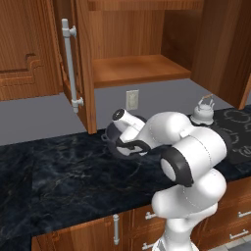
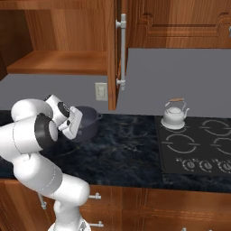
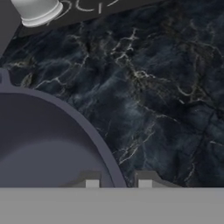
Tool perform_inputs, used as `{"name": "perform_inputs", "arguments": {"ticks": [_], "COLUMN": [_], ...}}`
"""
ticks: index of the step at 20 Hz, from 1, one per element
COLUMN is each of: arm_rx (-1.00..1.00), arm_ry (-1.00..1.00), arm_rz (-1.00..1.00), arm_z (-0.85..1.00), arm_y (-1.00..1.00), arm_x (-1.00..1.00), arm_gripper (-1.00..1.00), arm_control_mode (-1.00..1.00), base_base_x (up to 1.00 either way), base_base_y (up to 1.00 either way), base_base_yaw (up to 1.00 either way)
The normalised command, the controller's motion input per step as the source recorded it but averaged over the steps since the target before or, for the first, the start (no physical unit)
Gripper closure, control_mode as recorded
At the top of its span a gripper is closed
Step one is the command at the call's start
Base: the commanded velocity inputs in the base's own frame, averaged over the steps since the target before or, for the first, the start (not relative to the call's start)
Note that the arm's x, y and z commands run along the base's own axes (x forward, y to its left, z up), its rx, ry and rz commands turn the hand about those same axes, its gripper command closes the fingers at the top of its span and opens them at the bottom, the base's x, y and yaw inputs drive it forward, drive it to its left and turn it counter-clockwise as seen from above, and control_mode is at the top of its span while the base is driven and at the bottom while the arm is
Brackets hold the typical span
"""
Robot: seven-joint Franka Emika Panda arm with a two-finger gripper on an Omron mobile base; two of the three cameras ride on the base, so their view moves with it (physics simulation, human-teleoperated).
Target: Pick the kettle from the cabinet and place it on a stove burner. Then pick the pot from the counter and place it on another stove burner. Finally, turn both burners on.
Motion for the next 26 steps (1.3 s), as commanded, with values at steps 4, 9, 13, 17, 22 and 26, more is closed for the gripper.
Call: {"name": "perform_inputs", "arguments": {"ticks": [4, 9, 13, 17, 22, 26], "arm_rx": [0.00, 0.00, 0.00, 0.00, 0.00, 0.00], "arm_ry": [-0.02, -0.02, 0.00, 0.00, 0.00, -0.01], "arm_rz": [-0.03, -0.01, -0.01, -0.01, -0.01, -0.01], "arm_z": [0.24, 0.40, 0.49, 0.47, 0.35, 0.33], "arm_y": [0.00, -0.01, 0.00, 0.00, -0.01, 0.00], "arm_x": [-0.32, -0.39, -0.33, -0.35, -0.40, -0.44], "arm_gripper": [1.00, 1.00, 1.00, 1.00, 1.00, 1.00], "arm_control_mode": [-1.00, -1.00, -1.00, -1.00, -1.00, -1.00], "base_base_x": [0.00, 0.00, 0.00, 0.00, 0.00, 0.00], "base_base_y": [0.00, 0.00, 0.00, 0.00, 0.00, 0.00], "base_base_yaw": [0.00, 0.00, 0.00, 0.00, 0.00, 0.00]}}
